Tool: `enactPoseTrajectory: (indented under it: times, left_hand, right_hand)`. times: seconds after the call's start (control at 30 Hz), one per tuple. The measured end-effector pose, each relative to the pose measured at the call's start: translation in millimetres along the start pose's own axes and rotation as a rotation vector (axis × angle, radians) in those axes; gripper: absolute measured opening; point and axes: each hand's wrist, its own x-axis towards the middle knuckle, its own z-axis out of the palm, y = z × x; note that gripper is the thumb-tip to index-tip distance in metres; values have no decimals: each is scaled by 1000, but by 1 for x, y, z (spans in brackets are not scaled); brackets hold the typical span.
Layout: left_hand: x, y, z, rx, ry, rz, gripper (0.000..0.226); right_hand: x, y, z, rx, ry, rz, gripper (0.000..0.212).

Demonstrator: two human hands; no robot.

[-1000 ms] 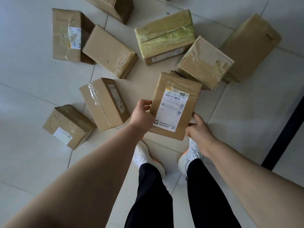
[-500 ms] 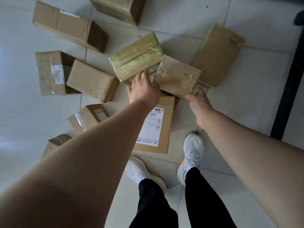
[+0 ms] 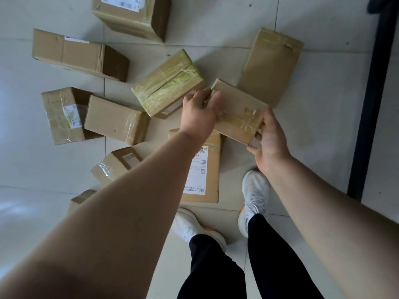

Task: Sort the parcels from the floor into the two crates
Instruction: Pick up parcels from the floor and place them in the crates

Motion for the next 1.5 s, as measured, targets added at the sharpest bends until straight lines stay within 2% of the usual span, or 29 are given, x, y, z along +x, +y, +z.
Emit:
enactPoseTrajectory:
  times: [0.1, 0.17, 0.2, 0.3, 0.33, 0.4, 0.47, 0.53, 0.6, 0.67, 0.77, 0.9, 0.93, 1.0, 1.03, 1.07, 1.2, 1.27, 1.37, 1.5]
  left_hand:
    - [-30, 17, -11, -130, 23, -43, 44]
    - [-53, 26, -18, -249, 50, -98, 31]
    - [-64, 30, -21, -305, 62, -136, 33]
    - [-93, 46, -37, -316, 50, -271, 64]
    - [-101, 48, -42, -305, 39, -293, 66]
    - [-116, 47, -53, -287, 30, -318, 49]
    - [-128, 40, -64, -274, 12, -334, 37]
    - [-137, 30, -76, -283, -19, -366, 42]
    - [-142, 17, -88, -295, -26, -401, 44]
    - [-149, 4, -97, -288, -22, -418, 45]
    - [-153, -21, -106, -263, 3, -451, 41]
    - [-150, -57, -111, -273, -3, -562, 22]
    - [-148, -63, -110, -323, -18, -599, 26]
    - [-139, -73, -108, -378, -18, -640, 55]
    - [-134, -78, -105, -370, -9, -644, 72]
    - [-127, -82, -102, -353, -11, -643, 85]
    - [-102, -95, -90, -410, -126, -655, 98]
    - [-91, -104, -86, -457, -185, -692, 116]
    - [-90, -107, -80, -454, -233, -632, 87]
    - [-98, -100, -77, -496, -263, -604, 82]
  right_hand:
    - [-26, -4, -3, 107, 63, -51, 73]
    - [-44, -9, -4, 92, 122, -70, 74]
    - [-54, -13, -5, 91, 151, -79, 64]
    - [-85, -27, -10, 111, 139, -108, 35]
    - [-95, -30, -11, 108, 102, -128, 24]
    - [-113, -31, -13, 71, 21, -165, 15]
    - [-127, -27, -13, -10, -3, -103, 24]
    - [-134, -15, -13, -89, -8, -56, 64]
    - [-140, 2, -8, -167, -28, -41, 80]
    - [-148, 18, -3, -212, -5, -19, 78]
    - [-153, 43, 4, -271, 20, 24, 59]
    - [-137, 80, 2, -406, 54, 103, 48]
    - [-131, 84, 0, -421, 56, 123, 45]
    - [-116, 88, 0, -433, 118, 124, 21]
    - [-111, 86, 1, -428, 145, 113, 20]
    - [-106, 83, 4, -426, 148, 117, 23]
    - [-78, 80, 15, -370, -7, 191, 38]
    - [-71, 84, 17, -297, -52, 202, 48]
    - [-62, 92, 18, -237, -99, 274, 60]
    - [-69, 90, 15, -176, -156, 308, 61]
